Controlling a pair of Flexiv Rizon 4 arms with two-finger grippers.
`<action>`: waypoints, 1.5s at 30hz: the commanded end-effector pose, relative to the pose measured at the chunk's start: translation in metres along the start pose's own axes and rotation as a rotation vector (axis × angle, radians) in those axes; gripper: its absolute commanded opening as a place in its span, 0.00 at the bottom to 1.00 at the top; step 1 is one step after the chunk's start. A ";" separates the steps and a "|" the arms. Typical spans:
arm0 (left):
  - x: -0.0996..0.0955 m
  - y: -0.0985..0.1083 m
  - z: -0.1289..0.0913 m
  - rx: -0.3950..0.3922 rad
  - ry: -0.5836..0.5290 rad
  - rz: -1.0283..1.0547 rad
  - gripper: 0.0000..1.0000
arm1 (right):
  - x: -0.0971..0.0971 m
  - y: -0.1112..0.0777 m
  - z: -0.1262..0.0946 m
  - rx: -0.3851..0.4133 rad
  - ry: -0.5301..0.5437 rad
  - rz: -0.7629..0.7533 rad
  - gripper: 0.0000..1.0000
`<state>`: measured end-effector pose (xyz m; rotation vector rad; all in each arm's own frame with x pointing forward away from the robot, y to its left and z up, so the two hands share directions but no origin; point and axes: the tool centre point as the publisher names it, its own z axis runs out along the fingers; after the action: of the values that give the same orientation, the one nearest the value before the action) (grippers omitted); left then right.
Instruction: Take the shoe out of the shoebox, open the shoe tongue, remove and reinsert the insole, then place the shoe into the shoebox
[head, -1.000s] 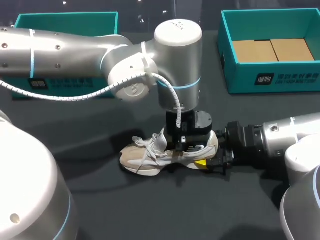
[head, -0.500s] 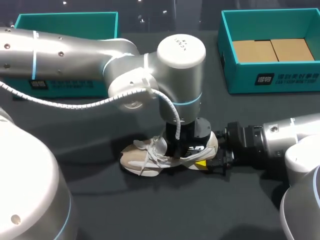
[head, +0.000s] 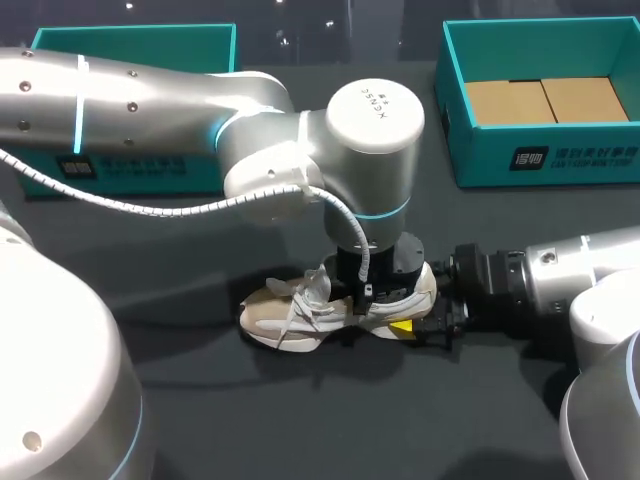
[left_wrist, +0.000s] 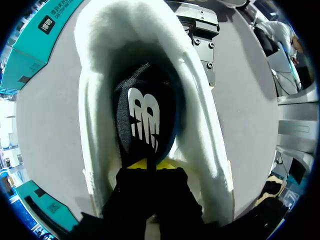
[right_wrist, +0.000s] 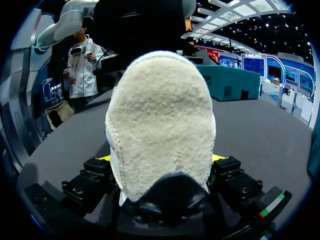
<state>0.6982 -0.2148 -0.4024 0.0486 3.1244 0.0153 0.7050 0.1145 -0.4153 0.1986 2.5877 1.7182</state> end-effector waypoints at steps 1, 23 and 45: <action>-0.006 0.009 0.018 0.032 0.010 -0.005 0.00 | 0.001 0.002 -0.001 0.005 -0.001 0.000 0.00; 0.013 0.021 -0.052 0.332 0.259 0.044 0.00 | 0.001 0.002 -0.001 0.005 -0.001 0.000 0.00; -0.007 -0.033 -0.084 0.430 0.139 0.001 0.00 | 0.001 0.002 -0.001 0.005 -0.001 0.000 0.00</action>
<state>0.7033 -0.2363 -0.3188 0.0630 3.1990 -0.7164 0.7055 0.1142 -0.4142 0.1991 2.5874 1.7179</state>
